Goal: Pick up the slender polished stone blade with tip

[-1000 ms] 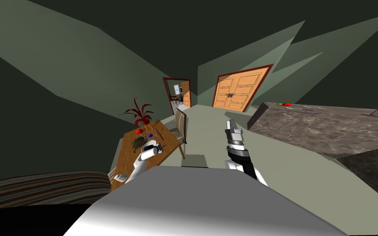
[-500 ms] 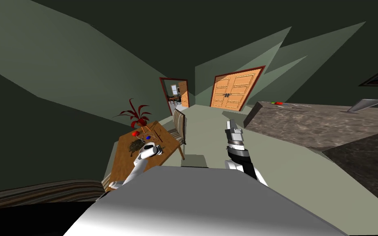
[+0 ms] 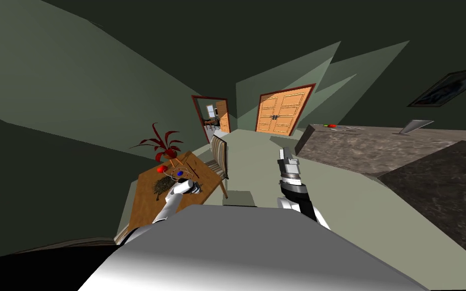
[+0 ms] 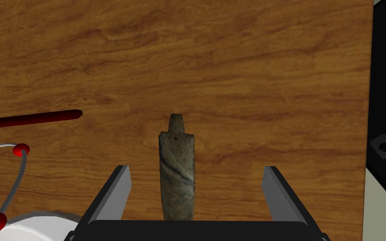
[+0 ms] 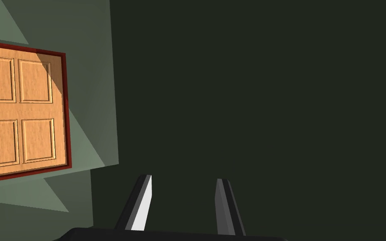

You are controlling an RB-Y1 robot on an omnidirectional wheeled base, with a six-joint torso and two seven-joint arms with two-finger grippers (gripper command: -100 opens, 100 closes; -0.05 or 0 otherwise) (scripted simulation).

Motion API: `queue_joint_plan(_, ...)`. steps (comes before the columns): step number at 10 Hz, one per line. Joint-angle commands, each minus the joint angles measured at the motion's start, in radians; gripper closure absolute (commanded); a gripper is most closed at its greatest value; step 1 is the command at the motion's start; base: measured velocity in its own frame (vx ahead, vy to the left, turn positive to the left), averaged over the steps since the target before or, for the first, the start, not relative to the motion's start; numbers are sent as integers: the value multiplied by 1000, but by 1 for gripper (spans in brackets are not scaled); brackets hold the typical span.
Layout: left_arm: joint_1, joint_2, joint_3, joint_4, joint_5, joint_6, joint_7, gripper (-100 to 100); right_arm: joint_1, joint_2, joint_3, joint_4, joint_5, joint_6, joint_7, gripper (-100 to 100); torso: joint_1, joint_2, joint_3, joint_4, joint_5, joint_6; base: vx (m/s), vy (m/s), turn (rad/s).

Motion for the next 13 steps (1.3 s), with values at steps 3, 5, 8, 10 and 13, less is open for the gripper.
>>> queue_joint_plan(3, -41, 21, 6, 82, 28, 63, 13, -100, 0, 0, 0, 0, 0, 0, 0, 0, -1, 0, 0, 0, 0, 0, 10, 65, -75)
queue_joint_plan(5, -58, 31, 8, 118, 39, 98, 23, -100, 0, 0, 0, 0, 0, 0, 0, 0, 1, 0, 0, 0, 0, 0, 6, 85, -97)
queue_joint_plan(8, -60, 35, 9, 119, 41, 112, 29, 0, 0, 0, 0, 0, 0, 0, 0, 0, -1, 0, 0, 0, 0, -1, 13, 52, -29)
queue_joint_plan(10, -56, 9, 4, 151, 30, 65, 21, -100, 0, 0, 0, 0, 0, 0, 0, 0, -4, -1, 0, 0, -1, -1, 36, 29, 2)
queue_joint_plan(13, -55, 2, 3, 157, 26, 56, 21, -100, 0, 0, 0, 0, 0, 0, 0, 0, -3, -2, -1, 0, 0, 0, 31, 26, 0)
